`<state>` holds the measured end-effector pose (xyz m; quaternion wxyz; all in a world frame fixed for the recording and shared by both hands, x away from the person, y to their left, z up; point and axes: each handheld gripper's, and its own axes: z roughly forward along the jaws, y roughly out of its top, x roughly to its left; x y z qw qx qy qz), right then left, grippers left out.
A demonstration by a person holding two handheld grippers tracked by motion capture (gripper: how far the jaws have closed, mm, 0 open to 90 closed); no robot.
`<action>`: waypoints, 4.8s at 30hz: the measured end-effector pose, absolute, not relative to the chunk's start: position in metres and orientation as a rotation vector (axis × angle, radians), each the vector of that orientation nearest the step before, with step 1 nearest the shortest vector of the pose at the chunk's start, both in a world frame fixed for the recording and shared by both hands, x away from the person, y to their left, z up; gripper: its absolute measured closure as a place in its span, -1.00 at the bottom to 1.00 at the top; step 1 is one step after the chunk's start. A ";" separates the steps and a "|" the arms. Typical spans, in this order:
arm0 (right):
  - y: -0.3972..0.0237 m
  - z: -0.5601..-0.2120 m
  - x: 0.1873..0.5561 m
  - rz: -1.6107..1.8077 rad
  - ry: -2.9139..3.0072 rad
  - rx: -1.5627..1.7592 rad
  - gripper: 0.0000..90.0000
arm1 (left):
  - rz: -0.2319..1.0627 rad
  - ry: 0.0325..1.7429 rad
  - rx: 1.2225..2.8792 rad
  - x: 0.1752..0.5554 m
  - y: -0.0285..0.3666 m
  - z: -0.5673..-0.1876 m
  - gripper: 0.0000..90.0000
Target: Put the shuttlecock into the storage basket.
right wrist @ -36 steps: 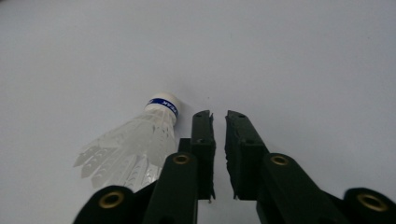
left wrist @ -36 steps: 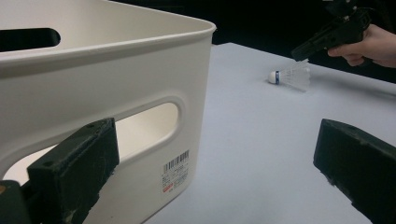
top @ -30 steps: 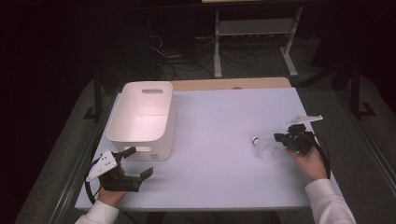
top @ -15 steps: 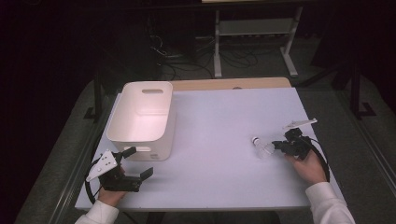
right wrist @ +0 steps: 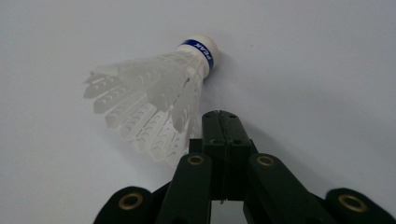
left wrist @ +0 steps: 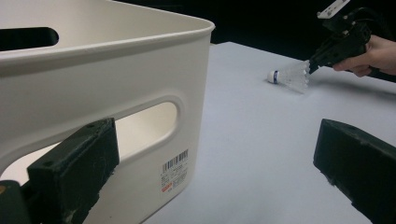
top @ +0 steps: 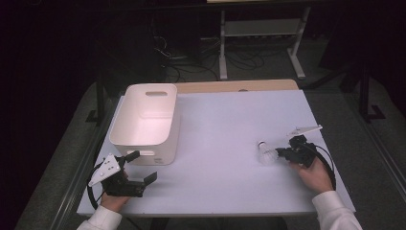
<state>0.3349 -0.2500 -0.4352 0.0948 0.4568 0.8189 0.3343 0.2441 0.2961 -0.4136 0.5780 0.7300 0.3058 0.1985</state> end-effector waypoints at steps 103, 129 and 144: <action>-0.139 -0.439 0.411 1.063 2.551 1.186 0.96 | 0.449 0.700 1.718 0.243 0.295 -0.413 -1.00; -0.170 -0.414 0.405 1.109 2.495 1.188 0.76 | 0.444 0.708 1.705 0.244 0.293 -0.413 -1.00; -0.188 -0.385 0.410 1.045 2.475 1.197 -0.08 | 0.448 0.701 1.712 0.244 0.293 -0.414 -1.00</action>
